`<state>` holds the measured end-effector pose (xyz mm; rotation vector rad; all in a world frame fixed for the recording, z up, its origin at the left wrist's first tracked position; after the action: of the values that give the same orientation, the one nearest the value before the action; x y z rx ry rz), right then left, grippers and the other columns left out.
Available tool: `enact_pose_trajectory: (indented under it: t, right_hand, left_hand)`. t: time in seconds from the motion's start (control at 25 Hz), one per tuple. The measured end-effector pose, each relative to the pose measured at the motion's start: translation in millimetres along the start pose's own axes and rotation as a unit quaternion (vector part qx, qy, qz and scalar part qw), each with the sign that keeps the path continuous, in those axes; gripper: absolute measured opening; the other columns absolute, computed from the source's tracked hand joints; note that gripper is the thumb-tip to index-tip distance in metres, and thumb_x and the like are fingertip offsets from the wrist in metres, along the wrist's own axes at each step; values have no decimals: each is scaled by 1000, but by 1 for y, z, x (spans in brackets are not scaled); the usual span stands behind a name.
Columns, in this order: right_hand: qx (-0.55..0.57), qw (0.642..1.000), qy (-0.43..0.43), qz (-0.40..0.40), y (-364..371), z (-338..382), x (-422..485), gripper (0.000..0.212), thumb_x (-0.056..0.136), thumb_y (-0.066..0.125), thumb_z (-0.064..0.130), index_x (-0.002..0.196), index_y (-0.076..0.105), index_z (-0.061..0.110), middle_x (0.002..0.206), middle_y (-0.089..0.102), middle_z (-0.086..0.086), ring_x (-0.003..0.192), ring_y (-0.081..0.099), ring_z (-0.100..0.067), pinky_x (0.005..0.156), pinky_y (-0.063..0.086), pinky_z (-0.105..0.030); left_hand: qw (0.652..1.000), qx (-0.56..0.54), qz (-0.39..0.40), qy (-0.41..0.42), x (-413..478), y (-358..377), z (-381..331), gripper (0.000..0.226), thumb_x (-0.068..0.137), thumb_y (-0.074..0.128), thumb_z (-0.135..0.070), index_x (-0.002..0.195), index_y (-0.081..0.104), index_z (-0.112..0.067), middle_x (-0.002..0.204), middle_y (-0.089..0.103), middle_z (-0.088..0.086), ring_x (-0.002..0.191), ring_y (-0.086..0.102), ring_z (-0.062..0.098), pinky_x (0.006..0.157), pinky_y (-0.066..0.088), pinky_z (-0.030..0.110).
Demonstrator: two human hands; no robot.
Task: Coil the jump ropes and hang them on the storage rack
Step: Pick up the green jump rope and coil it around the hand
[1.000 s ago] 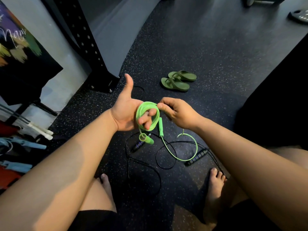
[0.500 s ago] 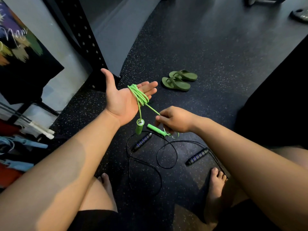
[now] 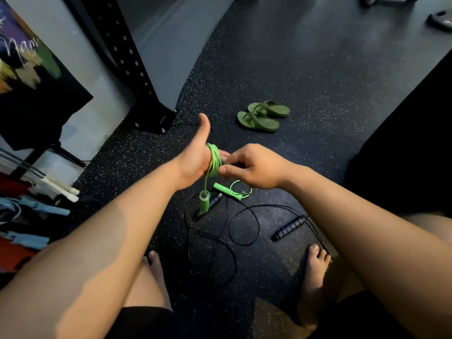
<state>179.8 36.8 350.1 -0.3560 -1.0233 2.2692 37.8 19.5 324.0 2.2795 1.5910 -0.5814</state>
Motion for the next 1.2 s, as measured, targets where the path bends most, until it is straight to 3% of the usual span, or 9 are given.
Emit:
enact_pose_trajectory:
  t: [0.08, 0.2, 0.36, 0.48, 0.6, 0.72, 0.92, 1.08, 1.2]
  right_hand:
    - [-4, 999, -28, -18, -1, 1, -2, 29, 94, 68, 40, 83, 76, 13, 63, 67, 4, 58, 59, -11, 55, 42, -24]
    - [65, 996, -28, -50, -7, -1, -4, 25, 82, 80, 39, 80, 76, 14, 64, 67, 6, 57, 56, -4, 55, 40, -21]
    - [146, 985, -24, -91, -9, -9, -5, 24, 81, 82, 33, 82, 74, 10, 72, 71, -7, 62, 59, -23, 60, 46, -35]
    - [208, 969, 17, -132, -6, -20, -8, 29, 85, 79, 30, 80, 69, 3, 62, 57, -7, 57, 45, -10, 55, 38, -30]
    - [248, 960, 52, -118, 7, -28, -12, 36, 93, 68, 33, 75, 62, 2, 61, 47, -2, 57, 42, -14, 57, 37, -34]
    - [289, 949, 93, -86, 28, -29, -16, 42, 101, 56, 36, 79, 58, 0, 66, 44, -12, 60, 43, -22, 58, 40, -40]
    - [310, 937, 157, -33, 40, -23, -21, 32, 107, 45, 31, 85, 62, 16, 63, 52, -7, 58, 50, -23, 56, 46, -32]
    - [209, 956, 190, 83, 45, -25, -26, 39, 108, 42, 31, 98, 70, 5, 64, 59, -3, 58, 52, -18, 61, 43, -32]
    - [131, 970, 165, 123, 38, -12, -28, 40, 107, 43, 32, 101, 73, 6, 55, 58, 8, 49, 49, -6, 56, 42, -22]
  left_hand:
    - [996, 47, 63, -42, -6, 9, 4, 141, 71, -19, -91, 118, 69, 9, 118, 71, 28, 117, 68, 28, 119, 32, 43]
    - [988, 74, 103, -90, -16, 19, 7, 140, 71, -16, -91, 103, 68, 15, 93, 75, 29, 94, 73, 34, 96, 48, 39]
    - [985, 51, 135, -98, -32, 25, 0, 132, 67, -15, -93, 84, 64, 11, 64, 69, 22, 68, 69, 34, 82, 49, 39]
    - [987, 24, 141, -72, -46, 30, -9, 127, 65, -19, -93, 73, 63, 3, 52, 64, 17, 59, 67, 31, 78, 47, 37]
    - [992, -42, 111, -34, -54, 28, -13, 124, 64, -18, -95, 70, 62, -1, 49, 61, 14, 58, 64, 30, 75, 51, 35]
    - [989, -121, 83, 7, -57, 26, -17, 127, 62, -13, -99, 74, 65, 1, 53, 63, 14, 63, 63, 31, 73, 55, 32]
    - [966, -237, 34, 94, -55, 24, -18, 139, 63, -1, -102, 112, 67, 9, 92, 75, 21, 96, 71, 34, 101, 50, 43]
    - [944, -294, -21, 150, -53, 10, -22, 145, 63, -3, -102, 134, 53, 10, 123, 68, 24, 123, 62, 37, 118, 36, 44]
    - [941, -296, -48, 155, -45, -5, -16, 144, 65, -7, -100, 139, 47, 12, 135, 62, 27, 133, 57, 38, 122, 30, 47]
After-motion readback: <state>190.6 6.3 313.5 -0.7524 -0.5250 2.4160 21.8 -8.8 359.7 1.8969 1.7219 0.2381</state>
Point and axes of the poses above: each hand's wrist, its own x-axis towards the middle knuckle, its own y-axis out of the palm, z = x × y, the point moved 4 cm from there along x, towards the middle knuckle
